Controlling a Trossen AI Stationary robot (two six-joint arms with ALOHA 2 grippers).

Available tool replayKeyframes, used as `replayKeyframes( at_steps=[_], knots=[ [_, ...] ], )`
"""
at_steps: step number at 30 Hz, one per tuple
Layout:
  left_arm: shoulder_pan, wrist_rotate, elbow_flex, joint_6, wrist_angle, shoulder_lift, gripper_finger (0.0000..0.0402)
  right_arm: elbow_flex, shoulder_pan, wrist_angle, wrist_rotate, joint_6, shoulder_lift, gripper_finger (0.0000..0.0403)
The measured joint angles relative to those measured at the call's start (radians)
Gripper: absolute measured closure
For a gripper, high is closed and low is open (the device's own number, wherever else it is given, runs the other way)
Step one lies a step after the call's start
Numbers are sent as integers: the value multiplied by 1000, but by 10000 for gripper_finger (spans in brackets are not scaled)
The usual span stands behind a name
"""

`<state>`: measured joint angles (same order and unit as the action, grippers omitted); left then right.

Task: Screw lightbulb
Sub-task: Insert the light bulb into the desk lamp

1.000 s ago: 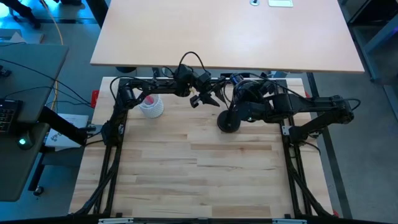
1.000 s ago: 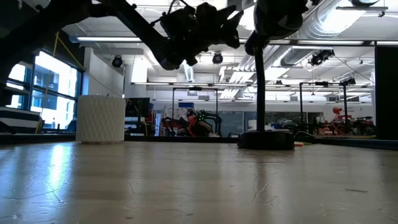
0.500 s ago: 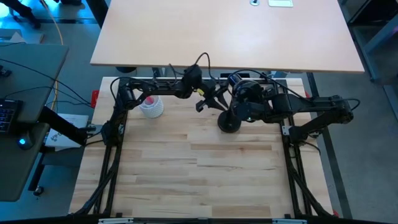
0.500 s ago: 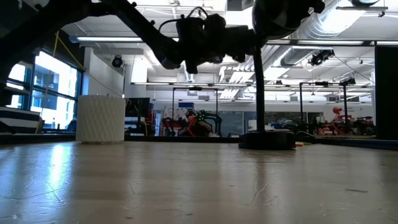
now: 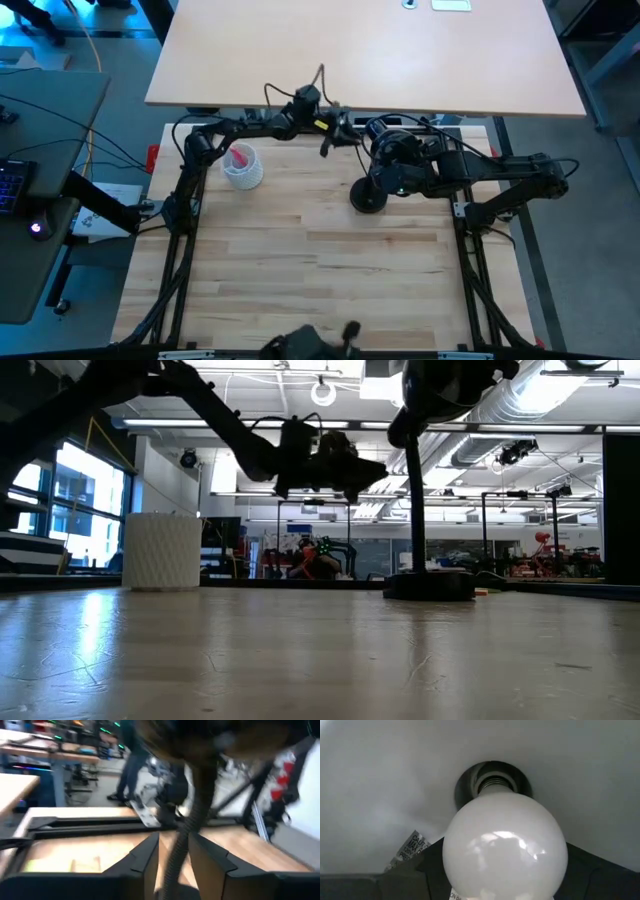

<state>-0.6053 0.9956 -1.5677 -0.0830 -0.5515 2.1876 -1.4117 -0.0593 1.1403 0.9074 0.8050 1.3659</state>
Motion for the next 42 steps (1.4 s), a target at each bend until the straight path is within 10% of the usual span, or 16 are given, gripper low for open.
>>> replayKeyframes(
  at_steps=[5,18,31,42],
  knots=[
    [-26,-161,-1,-134,-74,0,283,0,0,-1,-1,-2,0,157],
    [-29,197,-64,-244,-107,0,176,0,0,-1,-8,-9,0,157],
    [-8,166,-80,-267,-160,60,105,0,0,-1,-19,-28,0,157],
    [28,260,-348,-414,-232,222,105,0,0,-1,-33,-28,0,157]
  ],
)
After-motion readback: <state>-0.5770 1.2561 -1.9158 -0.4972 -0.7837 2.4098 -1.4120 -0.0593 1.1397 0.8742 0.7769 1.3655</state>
